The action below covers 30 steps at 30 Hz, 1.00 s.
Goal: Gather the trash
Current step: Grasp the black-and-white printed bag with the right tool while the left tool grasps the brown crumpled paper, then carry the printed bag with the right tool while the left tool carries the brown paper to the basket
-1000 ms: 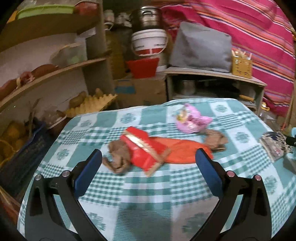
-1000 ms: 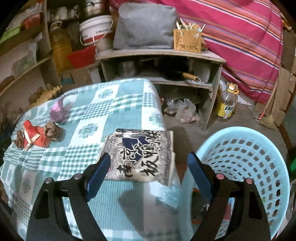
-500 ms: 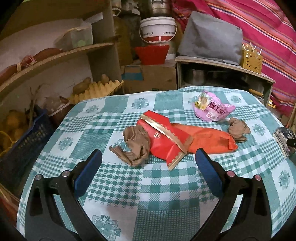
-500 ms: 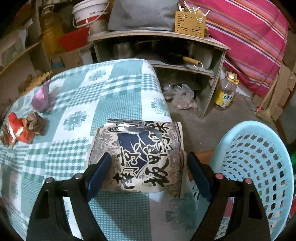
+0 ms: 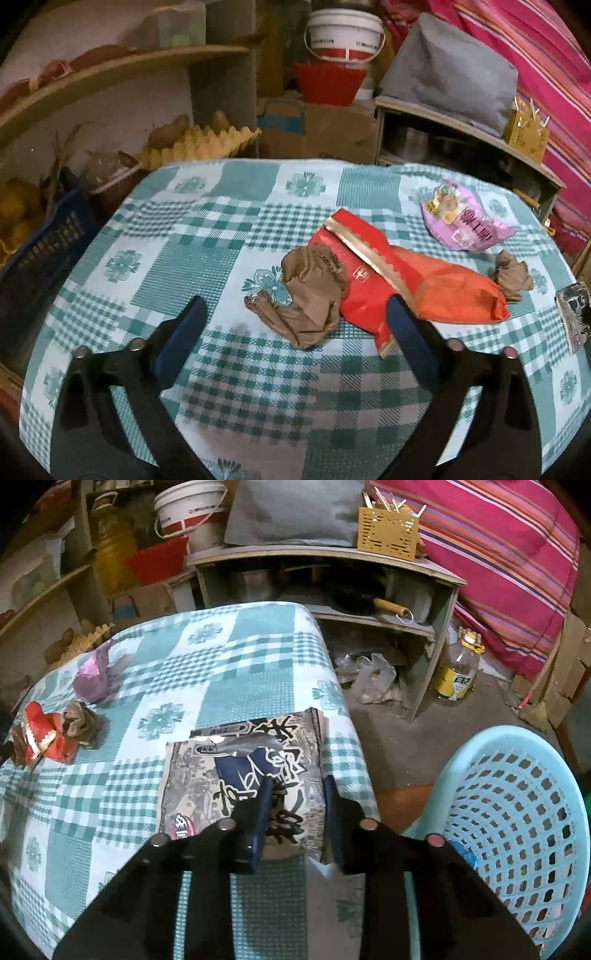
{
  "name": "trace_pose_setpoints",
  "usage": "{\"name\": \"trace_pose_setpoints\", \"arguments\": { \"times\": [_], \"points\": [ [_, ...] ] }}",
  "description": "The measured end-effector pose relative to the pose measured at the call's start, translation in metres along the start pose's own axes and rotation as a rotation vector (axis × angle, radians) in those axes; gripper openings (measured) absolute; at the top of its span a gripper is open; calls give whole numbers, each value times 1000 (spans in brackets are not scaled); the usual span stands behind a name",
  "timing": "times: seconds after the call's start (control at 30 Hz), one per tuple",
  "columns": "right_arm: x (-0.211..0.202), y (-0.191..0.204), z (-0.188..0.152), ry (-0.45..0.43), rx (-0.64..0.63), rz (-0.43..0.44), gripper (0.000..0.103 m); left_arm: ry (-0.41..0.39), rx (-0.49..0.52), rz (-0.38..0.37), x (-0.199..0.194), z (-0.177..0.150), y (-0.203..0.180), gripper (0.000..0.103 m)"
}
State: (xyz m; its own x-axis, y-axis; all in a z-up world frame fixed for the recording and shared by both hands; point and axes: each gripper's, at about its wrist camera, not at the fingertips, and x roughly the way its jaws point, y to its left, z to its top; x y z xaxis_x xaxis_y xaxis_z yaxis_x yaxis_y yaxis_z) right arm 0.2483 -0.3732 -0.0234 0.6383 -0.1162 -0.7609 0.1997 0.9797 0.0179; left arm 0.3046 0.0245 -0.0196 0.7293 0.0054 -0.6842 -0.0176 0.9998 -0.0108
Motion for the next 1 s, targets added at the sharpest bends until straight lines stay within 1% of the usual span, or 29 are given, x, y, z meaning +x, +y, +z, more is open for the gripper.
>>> {"name": "trace_pose_setpoints", "arguments": {
  "times": [0.07,0.1,0.13,0.17,0.27,0.37,0.5,0.67,0.8,1.0],
  "points": [
    [-2,2,0,-9,-10,10,24,32,2,-21,7,1,0,66],
    [-4,2,0,-14,-12,16,23,48,-3,-36,11,1,1,61],
    [-6,3,0,-22,-14,19,22,59,-6,-39,13,1,1,53],
    [-8,2,0,-29,-15,22,21,62,-10,-45,13,0,2,49],
    [-19,2,1,-61,-10,49,18,42,-10,-45,8,-1,4,48],
    [-31,4,1,-93,-15,68,17,12,3,-35,-1,0,4,47],
    [-43,5,-2,-126,-20,90,17,-22,-8,-24,-16,2,6,47],
    [-60,-4,-6,-173,4,107,17,-72,-9,-35,-42,3,-3,47],
    [-76,-16,-10,-211,40,110,17,-113,11,-71,-62,3,-25,47],
    [-96,-47,-17,-240,101,95,17,-151,66,-141,-85,0,-75,47]
  ]
}}
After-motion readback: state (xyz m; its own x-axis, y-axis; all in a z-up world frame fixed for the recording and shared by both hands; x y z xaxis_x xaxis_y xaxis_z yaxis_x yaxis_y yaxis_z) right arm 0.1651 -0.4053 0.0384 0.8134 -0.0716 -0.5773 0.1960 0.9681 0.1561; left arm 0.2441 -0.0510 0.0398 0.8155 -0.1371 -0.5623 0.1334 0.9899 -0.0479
